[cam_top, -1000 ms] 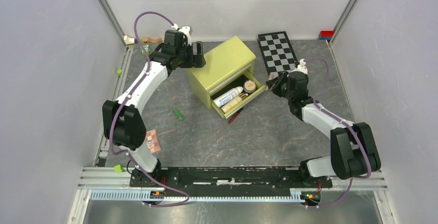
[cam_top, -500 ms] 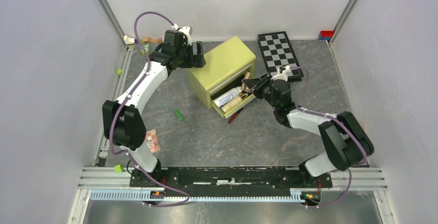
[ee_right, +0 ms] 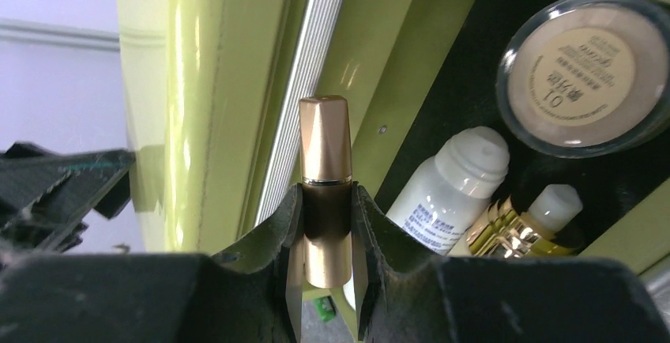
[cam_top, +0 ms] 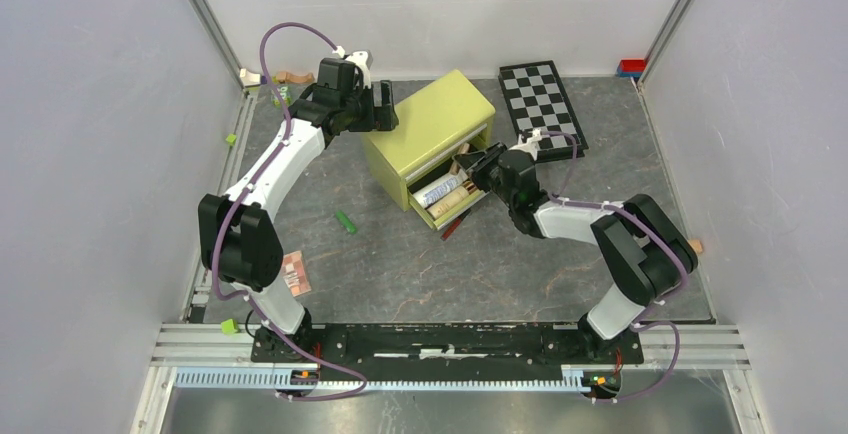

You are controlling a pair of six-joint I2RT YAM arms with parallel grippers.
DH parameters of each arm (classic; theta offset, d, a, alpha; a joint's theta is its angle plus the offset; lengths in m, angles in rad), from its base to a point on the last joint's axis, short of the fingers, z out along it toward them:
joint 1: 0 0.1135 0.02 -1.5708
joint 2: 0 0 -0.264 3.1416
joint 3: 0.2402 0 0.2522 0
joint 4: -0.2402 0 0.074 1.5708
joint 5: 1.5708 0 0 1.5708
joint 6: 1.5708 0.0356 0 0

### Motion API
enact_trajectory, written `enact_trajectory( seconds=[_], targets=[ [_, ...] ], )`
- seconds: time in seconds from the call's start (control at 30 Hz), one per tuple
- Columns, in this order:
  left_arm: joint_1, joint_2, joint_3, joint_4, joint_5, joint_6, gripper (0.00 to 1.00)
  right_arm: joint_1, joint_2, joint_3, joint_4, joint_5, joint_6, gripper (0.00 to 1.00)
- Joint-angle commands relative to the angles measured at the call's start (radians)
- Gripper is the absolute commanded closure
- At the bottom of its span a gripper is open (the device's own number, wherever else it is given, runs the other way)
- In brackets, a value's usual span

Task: Organize the makeup
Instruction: Place the makeup in the drawer.

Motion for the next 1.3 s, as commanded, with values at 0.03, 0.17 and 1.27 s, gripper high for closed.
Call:
enact_trajectory(
  seconds=[0.03, 0.17, 1.27],
  targets=[
    [0.000, -0.027, 0.022, -0.004, 0.008, 0.045, 0.03, -0.002, 0.027, 0.071, -0.105, 0.109, 0.050, 0.81],
    [0.000, -0.030, 0.021, -0.004, 0.006, 0.046, 0.03, -0.003, 0.047, 0.086, -0.152, 0.138, 0.082, 0.80],
    [0.000, -0.027, 0.021, -0.005, 0.012, 0.049, 0.03, -0.020, -0.126, 0.173, -0.263, 0.153, -0.356, 0.47]
  ],
)
